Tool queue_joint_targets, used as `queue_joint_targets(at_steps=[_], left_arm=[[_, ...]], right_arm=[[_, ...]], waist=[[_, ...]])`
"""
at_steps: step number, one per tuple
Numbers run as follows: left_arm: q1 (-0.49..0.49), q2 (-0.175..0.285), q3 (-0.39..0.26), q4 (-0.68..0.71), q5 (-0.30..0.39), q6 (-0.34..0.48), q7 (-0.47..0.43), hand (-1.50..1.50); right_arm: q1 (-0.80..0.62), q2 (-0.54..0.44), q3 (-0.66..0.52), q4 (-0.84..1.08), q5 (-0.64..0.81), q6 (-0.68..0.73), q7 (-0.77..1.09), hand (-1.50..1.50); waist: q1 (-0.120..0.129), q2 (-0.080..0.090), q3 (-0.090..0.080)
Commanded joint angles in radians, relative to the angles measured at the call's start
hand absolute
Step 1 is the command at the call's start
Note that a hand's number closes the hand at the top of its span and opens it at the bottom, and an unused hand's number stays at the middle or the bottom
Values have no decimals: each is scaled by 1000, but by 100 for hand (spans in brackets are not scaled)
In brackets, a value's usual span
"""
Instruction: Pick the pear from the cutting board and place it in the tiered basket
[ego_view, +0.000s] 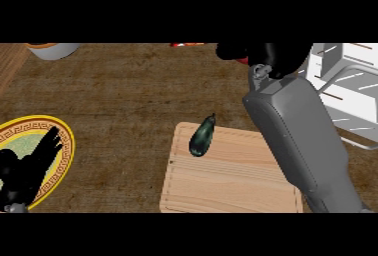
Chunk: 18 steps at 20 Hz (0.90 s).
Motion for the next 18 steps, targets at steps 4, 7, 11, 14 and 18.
queue_joint_targets(at_steps=[4,7,11,14,18], left_arm=[[-46,10,6,54,-11,-11,4,0],[-37,9,4,-5,3,-18,37,0],[-45,8,5,24,-6,-15,13,0],[-3,-6,-4,-7,-13,-12,16,0],[-38,-28,-20,26,-40,10,-5,0]], right_arm=[[-55,-117,-161,166,-30,-66,-110,150],[-80,-186,-227,308,-64,-152,-229,150],[-103,-208,-362,347,-224,-316,-374,150],[-101,-265,-418,414,-315,-315,-498,150],[-193,-322,-457,626,-324,-375,-598,150]], waist=[[2,5,-1],[11,7,-1],[23,14,0],[17,8,0],[24,13,-1]])
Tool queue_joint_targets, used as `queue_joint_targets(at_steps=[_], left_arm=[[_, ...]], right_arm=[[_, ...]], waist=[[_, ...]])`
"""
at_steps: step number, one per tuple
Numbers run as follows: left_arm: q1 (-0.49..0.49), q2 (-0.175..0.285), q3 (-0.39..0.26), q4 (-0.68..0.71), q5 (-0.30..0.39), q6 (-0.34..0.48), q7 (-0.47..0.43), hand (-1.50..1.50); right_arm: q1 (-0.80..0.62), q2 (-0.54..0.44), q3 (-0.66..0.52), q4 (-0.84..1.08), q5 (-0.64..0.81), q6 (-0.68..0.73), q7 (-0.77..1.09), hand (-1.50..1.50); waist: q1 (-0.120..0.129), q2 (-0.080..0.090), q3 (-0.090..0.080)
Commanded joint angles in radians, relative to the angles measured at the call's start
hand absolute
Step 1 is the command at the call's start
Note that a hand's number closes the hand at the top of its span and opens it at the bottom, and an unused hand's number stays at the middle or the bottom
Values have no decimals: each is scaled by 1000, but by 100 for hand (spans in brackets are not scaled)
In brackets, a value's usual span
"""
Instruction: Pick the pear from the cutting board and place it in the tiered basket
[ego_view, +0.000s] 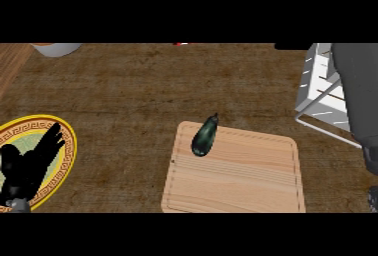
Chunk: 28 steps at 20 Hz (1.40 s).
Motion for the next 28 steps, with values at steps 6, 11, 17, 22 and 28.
queue_joint_targets(at_steps=[6,11,17,22,28], left_arm=[[6,-3,-1,-17,-3,-2,0,0],[-2,-11,-16,-6,-15,-5,-5,0],[-39,-17,-1,23,-16,13,4,0],[-39,-4,2,58,-14,-15,-17,0],[-41,-22,-11,58,-36,8,-15,0]], right_arm=[[-26,-225,128,293,215,77,-120,150],[-101,-260,199,372,294,150,-154,150],[-185,-361,181,502,295,164,-352,150],[-196,-359,210,572,344,185,-378,150],[-222,-349,169,661,322,278,-321,150]], waist=[[12,8,-6],[11,3,-2],[12,7,-1],[12,7,-1],[12,7,-1]])
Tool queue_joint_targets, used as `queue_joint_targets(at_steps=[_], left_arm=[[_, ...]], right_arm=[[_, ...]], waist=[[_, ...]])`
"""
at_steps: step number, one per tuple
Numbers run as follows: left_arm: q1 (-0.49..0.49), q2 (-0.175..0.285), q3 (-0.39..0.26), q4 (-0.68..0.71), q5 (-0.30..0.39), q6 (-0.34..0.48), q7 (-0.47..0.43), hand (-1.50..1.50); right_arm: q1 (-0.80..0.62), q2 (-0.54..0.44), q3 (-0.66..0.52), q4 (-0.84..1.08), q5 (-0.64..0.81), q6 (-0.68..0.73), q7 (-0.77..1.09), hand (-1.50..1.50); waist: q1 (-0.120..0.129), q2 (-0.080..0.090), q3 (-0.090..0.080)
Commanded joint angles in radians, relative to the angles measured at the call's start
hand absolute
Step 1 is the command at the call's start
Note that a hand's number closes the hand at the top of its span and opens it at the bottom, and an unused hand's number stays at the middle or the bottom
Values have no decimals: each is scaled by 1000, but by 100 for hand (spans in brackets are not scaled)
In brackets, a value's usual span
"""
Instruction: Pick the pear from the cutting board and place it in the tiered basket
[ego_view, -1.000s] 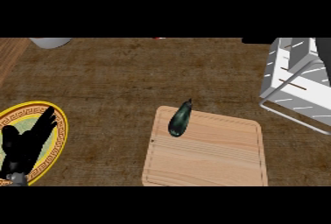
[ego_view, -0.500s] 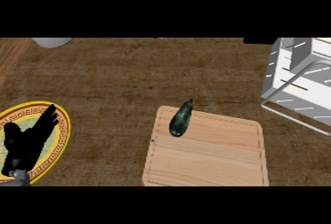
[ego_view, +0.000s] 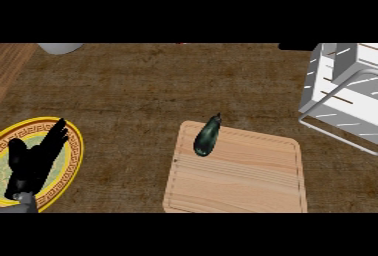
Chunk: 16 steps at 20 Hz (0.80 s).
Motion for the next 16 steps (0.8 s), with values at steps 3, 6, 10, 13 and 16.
queue_joint_targets(at_steps=[3,6,10,13,16], left_arm=[[22,-29,-24,-34,-22,25,5,0],[-1,9,3,-16,18,-24,36,0],[19,24,23,-11,25,-35,9,0],[48,-26,-8,-54,-7,8,-14,0],[32,8,13,-29,9,-18,13,0]], right_arm=[[-15,-16,-47,120,-34,201,91,150],[9,14,-60,152,-39,200,190,-150],[16,-30,-122,142,-95,180,229,-150],[4,-30,-149,112,-123,145,204,-150],[2,-61,-168,63,-141,71,159,-150]], waist=[[-2,-4,-1],[4,2,0],[3,3,0],[11,4,1],[2,3,0]])
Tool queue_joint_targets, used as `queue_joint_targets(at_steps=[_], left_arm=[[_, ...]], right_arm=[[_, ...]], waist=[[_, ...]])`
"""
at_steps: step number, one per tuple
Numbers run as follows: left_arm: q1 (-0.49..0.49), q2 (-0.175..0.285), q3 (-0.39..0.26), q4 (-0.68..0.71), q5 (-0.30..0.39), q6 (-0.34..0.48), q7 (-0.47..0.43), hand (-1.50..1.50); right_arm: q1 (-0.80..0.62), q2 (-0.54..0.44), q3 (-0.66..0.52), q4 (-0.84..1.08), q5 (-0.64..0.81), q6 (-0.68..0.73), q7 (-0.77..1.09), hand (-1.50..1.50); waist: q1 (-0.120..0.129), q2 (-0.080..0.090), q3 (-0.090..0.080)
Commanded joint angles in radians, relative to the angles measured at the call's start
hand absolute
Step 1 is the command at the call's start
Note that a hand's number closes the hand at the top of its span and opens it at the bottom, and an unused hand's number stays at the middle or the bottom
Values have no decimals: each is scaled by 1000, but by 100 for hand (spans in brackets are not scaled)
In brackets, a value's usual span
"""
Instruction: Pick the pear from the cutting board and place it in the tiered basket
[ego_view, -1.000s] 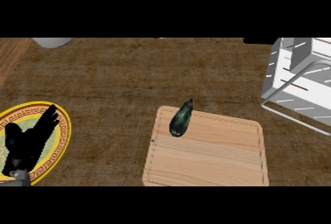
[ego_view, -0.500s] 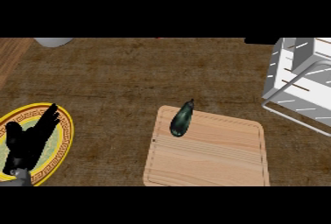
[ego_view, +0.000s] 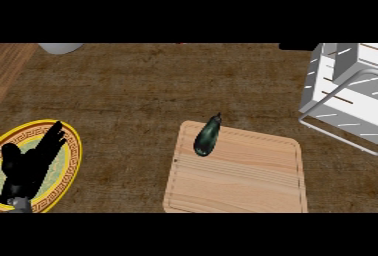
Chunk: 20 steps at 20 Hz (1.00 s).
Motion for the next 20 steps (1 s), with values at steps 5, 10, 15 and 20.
queue_joint_targets(at_steps=[5,10,15,20], left_arm=[[-27,-6,10,24,-6,24,22,0],[10,19,36,22,22,-13,16,0],[73,3,36,-25,11,10,21,0],[73,-20,38,0,-5,44,12,0]], right_arm=[[-33,-57,-113,-111,-102,-171,25,-150],[-54,-133,-228,-133,-209,-139,117,-150],[5,-168,-374,-204,-372,-158,58,-150],[143,-238,-519,-284,-547,-70,-121,-150]], waist=[[-28,-8,-1],[-46,-18,-2],[-67,-31,-1],[-112,-39,0]])
